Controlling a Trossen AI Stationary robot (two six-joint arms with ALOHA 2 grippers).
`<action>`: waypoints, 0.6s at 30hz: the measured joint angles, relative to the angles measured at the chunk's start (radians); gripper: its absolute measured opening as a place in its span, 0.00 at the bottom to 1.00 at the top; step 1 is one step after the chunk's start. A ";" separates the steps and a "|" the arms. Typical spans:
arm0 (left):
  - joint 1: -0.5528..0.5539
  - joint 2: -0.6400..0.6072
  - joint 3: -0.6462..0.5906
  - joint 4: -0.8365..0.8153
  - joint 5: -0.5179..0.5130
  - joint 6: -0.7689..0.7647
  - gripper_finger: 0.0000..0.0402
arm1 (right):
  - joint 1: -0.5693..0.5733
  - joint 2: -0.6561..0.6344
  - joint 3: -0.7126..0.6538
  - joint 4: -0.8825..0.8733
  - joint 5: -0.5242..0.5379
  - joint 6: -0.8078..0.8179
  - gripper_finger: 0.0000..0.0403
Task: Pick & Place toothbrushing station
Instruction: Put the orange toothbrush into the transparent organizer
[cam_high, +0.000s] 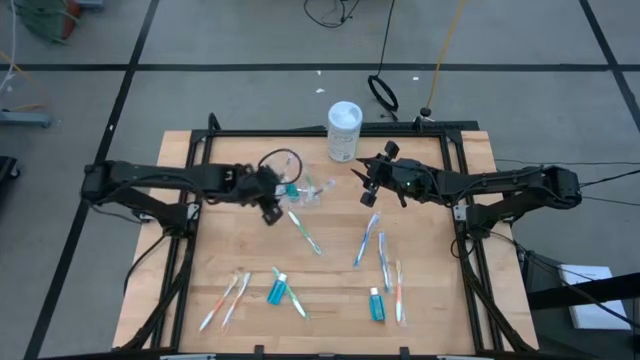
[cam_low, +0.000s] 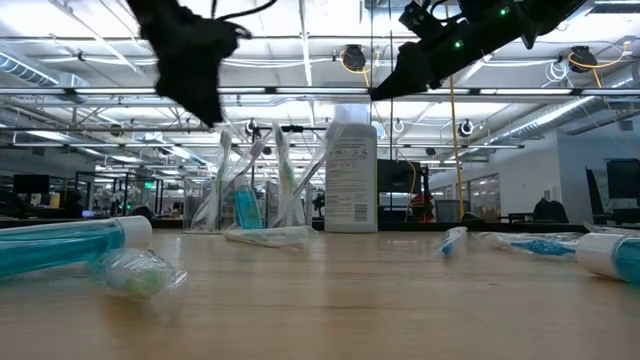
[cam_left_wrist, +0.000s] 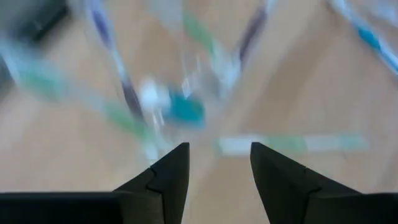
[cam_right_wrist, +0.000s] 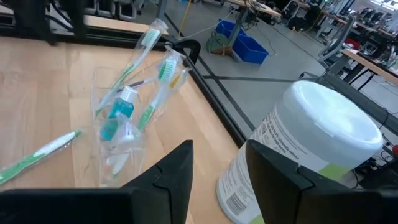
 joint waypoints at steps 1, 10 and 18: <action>-0.009 -0.009 0.000 -0.053 0.039 -0.034 0.44 | 0.000 0.000 0.000 -0.006 0.000 0.000 0.35; -0.142 0.024 -0.009 -0.212 0.148 -0.221 0.44 | 0.000 0.000 0.000 -0.026 0.000 0.022 0.35; -0.249 0.036 -0.008 -0.210 0.252 -0.256 0.44 | 0.000 0.000 0.000 -0.029 0.000 0.042 0.35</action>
